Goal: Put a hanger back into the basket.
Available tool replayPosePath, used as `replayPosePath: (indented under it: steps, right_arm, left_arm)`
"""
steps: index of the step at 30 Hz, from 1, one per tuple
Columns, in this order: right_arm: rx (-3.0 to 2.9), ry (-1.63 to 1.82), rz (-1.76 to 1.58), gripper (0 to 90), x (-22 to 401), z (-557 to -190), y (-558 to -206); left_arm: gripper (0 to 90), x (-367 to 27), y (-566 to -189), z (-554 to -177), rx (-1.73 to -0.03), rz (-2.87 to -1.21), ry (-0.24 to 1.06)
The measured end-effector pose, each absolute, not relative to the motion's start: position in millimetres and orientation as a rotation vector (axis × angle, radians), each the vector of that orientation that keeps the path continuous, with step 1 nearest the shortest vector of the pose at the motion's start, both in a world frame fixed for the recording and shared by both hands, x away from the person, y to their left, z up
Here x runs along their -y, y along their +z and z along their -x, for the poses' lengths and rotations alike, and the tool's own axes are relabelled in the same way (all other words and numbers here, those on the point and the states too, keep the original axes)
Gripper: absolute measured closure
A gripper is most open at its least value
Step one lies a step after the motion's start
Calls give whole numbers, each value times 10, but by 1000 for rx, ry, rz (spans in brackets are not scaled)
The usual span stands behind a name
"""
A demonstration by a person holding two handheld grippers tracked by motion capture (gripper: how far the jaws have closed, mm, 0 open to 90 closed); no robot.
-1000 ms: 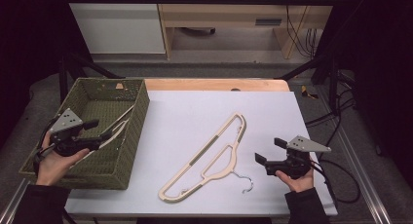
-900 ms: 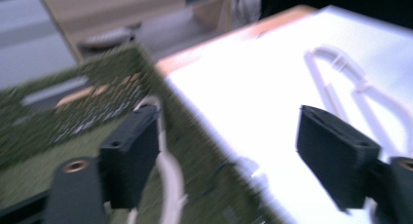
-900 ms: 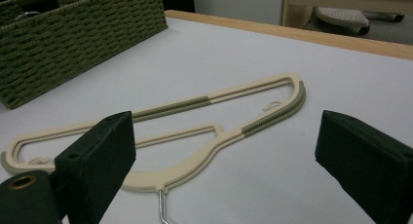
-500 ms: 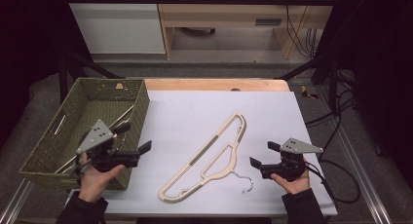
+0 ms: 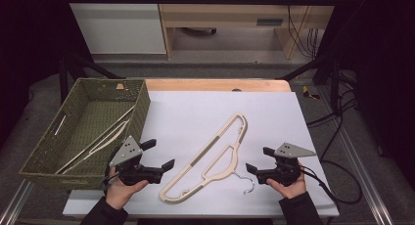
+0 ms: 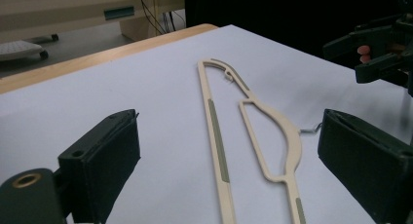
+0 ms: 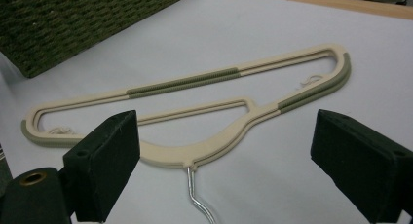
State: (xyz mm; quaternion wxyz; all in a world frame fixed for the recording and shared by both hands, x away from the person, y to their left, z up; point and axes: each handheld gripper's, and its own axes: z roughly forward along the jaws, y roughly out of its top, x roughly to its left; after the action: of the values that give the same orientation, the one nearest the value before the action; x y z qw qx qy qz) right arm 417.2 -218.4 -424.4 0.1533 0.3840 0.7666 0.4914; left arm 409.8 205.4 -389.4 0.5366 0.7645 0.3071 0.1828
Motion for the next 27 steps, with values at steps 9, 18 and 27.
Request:
replayPosePath:
  steps: [9, 18, 27]
  right_arm:
    - [-2272, 1374, -1093, 199, 2033, -4209, -4380]
    - [-2337, 1307, -1092, 352, 1883, -4237, -4554]
    - [-2419, 1230, -1088, 521, 1805, -4267, -4692]
  left_arm:
    - [77, -2045, -4087, -4123, -765, -1863, 398]
    - [75, -1991, -4179, -4131, -767, -1900, 398]
    - [72, -1975, -4215, -4143, -769, -1915, 392]
